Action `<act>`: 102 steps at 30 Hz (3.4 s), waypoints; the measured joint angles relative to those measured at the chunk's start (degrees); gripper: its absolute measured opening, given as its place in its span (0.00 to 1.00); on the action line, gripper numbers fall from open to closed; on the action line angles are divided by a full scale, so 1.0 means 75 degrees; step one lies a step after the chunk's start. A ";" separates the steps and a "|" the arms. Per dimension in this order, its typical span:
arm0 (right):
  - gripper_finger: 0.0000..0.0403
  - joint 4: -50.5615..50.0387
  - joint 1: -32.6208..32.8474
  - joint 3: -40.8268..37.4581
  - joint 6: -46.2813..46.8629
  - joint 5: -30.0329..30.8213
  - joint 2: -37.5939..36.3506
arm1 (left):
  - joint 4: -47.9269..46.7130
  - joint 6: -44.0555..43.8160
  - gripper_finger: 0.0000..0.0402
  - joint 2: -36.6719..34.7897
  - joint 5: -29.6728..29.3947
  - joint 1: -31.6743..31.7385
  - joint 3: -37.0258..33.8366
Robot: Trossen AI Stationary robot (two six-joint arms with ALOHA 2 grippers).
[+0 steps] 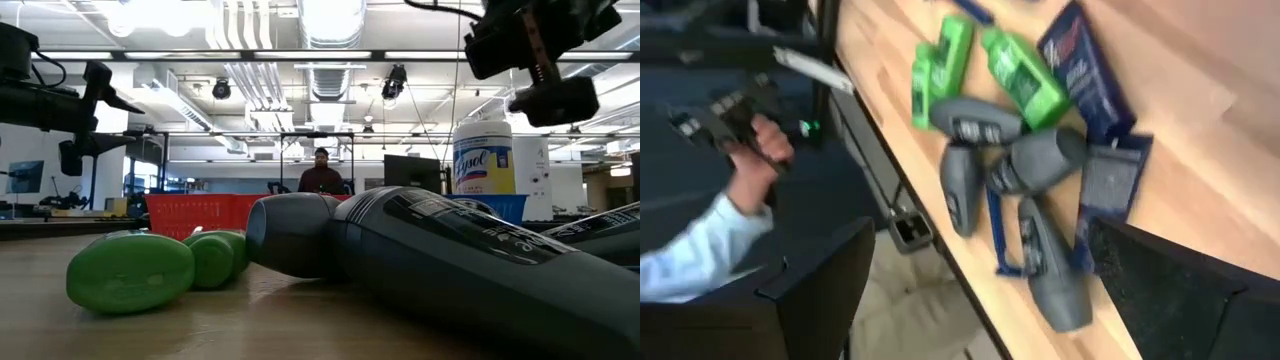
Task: Pick & Place Travel size toiletries
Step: Put the dark blue shave cream into the blue bin
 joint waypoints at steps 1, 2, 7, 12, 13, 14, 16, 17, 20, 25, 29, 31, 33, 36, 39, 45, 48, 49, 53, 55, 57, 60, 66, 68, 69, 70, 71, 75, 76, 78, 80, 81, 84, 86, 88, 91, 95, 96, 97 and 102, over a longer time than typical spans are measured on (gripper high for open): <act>0.90 -0.0062 0.0194 0.0001 0.0006 0.0058 0.0052 | -0.0002 0.0070 0.68 0.0000 0.0046 0.0000 -0.0002; 0.90 -0.0168 0.0411 0.0000 0.0055 0.0096 0.0118 | -0.0006 0.0122 0.68 0.0009 0.0105 0.0000 0.0000; 0.90 -0.0457 0.1481 -0.0005 0.1135 0.0110 0.0568 | -0.0017 0.0092 0.68 0.0047 0.0447 -0.0003 -0.0003; 0.90 -0.0301 0.2208 -0.0008 0.2325 0.0485 0.1267 | -0.0031 0.0157 0.68 0.0052 0.0540 -0.0003 -0.0003; 0.90 -0.0261 0.2258 -0.0008 0.2530 0.0515 0.1438 | -0.0033 0.0212 0.68 0.0052 0.0539 -0.0003 -0.0003; 0.90 -0.0207 0.2296 -0.0002 0.2743 0.0521 0.1618 | -0.0035 0.0301 0.68 0.0052 0.0541 -0.0003 -0.0003; 0.90 -0.0230 0.2339 0.0078 0.3012 0.0529 0.2050 | -0.0038 0.0411 0.68 0.0052 0.0541 -0.0003 -0.0003; 0.90 -0.0240 0.2339 0.0152 0.3015 0.0514 0.2287 | -0.0041 0.0463 0.68 0.0055 0.0546 -0.0003 -0.0003; 0.90 -0.0357 0.2336 0.0540 0.2820 0.0486 0.3028 | -0.0046 0.0624 0.68 0.0057 0.0588 -0.0003 -0.0003; 0.90 -0.1833 0.2336 0.1891 0.2055 0.0552 0.4241 | -0.0052 0.0879 0.68 0.0099 0.0605 -0.0003 -0.0003; 0.90 -0.4202 0.2389 0.3338 0.1246 0.1608 0.5046 | -0.0055 0.0923 0.68 0.0117 0.0615 -0.0006 -0.0006; 0.90 -0.4835 0.2386 0.3855 0.0996 0.1906 0.5332 | -0.0055 0.0980 0.68 0.0117 0.0617 -0.0006 -0.0006; 0.90 -0.4861 0.2344 0.4086 0.0801 0.1929 0.5565 | -0.0057 0.1081 0.68 0.0117 0.0613 -0.0006 -0.0006; 0.90 -0.4519 0.2316 0.4208 0.0754 0.1914 0.5878 | -0.0056 0.1187 0.68 0.0120 0.0614 -0.0006 -0.0012; 0.90 -0.4319 0.2316 0.4235 0.0754 0.1844 0.6176 | -0.0058 0.1191 0.68 0.0125 0.0611 -0.0006 -0.0012; 0.90 -0.4293 0.2441 0.4197 0.0720 0.1716 0.6435 | -0.0058 0.1193 0.68 0.0125 0.0598 -0.0006 -0.0012; 0.90 -0.4366 0.2473 0.4106 0.0751 0.1892 0.6441 | -0.0058 0.1194 0.68 0.0140 0.0593 -0.0006 -0.0012; 0.89 -0.4328 0.2473 0.4089 0.0751 0.1901 0.6442 | -0.0058 0.1194 0.68 0.0140 0.0590 -0.0006 -0.0012; 0.81 -0.4295 0.2487 0.3936 0.0629 0.1908 0.6432 | -0.0058 0.1194 0.68 0.0140 0.0590 -0.0004 -0.0015; 0.74 -0.4079 0.2488 0.3822 0.0470 0.1905 0.6427 | -0.0059 0.1197 0.68 0.0144 0.0588 -0.0004 -0.0015; 0.66 -0.3935 0.2485 0.3685 0.0288 0.1867 0.6391 | -0.0058 0.1197 0.68 0.0149 0.0581 -0.0003 -0.0015; 0.55 -0.3824 0.2482 0.3540 0.0084 0.1831 0.6366 | -0.0058 0.1197 0.68 0.0149 0.0567 -0.0003 -0.0020; 0.33 -0.3882 0.2483 0.3424 -0.0254 0.1859 0.6173 | -0.0061 0.1197 0.68 0.0154 0.0570 -0.0003 -0.0020; 0.30 -0.3873 0.2513 0.3416 -0.0367 0.1859 0.5971 | -0.0061 0.1197 0.68 0.0154 0.0567 -0.0003 -0.0020; 0.30 -0.3912 0.2525 0.3416 -0.0394 0.1866 0.5816 | -0.0061 0.1195 0.68 0.0154 0.0567 -0.0003 -0.0020; 0.30 -0.3988 0.2535 0.3389 -0.0385 0.1870 0.5571 | -0.0061 0.1197 0.68 0.0157 0.0557 -0.0003 -0.0020; 0.30 -0.4038 0.2540 0.3351 -0.0301 0.1875 0.5309 | -0.0060 0.1196 0.68 0.0157 0.0499 -0.0003 -0.0020; 0.30 -0.4463 0.2538 0.3126 0.0913 0.2430 0.4270 | -0.0061 0.1197 0.68 0.0166 0.0398 -0.0003 -0.0020; 0.30 -0.4544 0.2526 0.3062 0.1366 0.2737 0.3968 | -0.0061 0.1197 0.68 0.0166 0.0387 -0.0003 -0.0020; 0.30 -0.4450 0.2375 0.2895 0.2409 0.3428 0.3292 | -0.0061 0.1265 0.68 0.0168 0.0355 -0.0003 -0.0020; 0.31 -0.4503 0.2095 0.2660 0.3385 0.4209 0.2705 | -0.0061 0.1496 0.68 0.0184 0.0304 -0.0003 -0.0020; 0.31 -0.4485 0.1884 0.2545 0.3716 0.4498 0.2482 | -0.0061 0.1595 0.68 0.0184 0.0283 -0.0003 -0.0020; 0.32 -0.4167 0.0980 0.2138 0.3752 0.4755 0.1955 | -0.0061 0.1716 0.68 0.0187 0.0273 -0.0003 -0.0020; 0.31 -0.3821 0.0267 0.1912 0.3172 0.4616 0.1800 | -0.0061 0.1723 0.68 0.0187 0.0273 -0.0003 -0.0020; 0.30 -0.3621 -0.0416 0.1669 0.2656 0.4304 0.1760 | -0.0061 0.1776 0.68 0.0187 0.0267 -0.0003 -0.0020; 0.32 -0.3106 -0.1211 0.1427 0.1894 0.3366 0.1749 | -0.0028 0.1844 0.68 0.0187 0.0260 -0.0003 -0.0020; 0.34 -0.3186 -0.1420 0.1224 0.1891 0.2684 0.1870 | 0.0009 0.1895 0.68 0.0187 0.0245 -0.0003 -0.0023; 0.34 -0.3204 -0.1418 0.1187 0.2021 0.2660 0.1868 | 0.0011 0.1894 0.68 0.0187 0.0241 -0.0003 -0.0023; 0.34 -0.3183 -0.1417 0.1167 0.2153 0.2660 0.1855 | 0.0022 0.1894 0.68 0.0187 0.0244 -0.0003 -0.0023; 0.35 -0.3170 -0.1404 0.1094 0.2585 0.3072 0.1867 | 0.0035 0.1905 0.68 0.0187 0.0243 -0.0003 -0.0024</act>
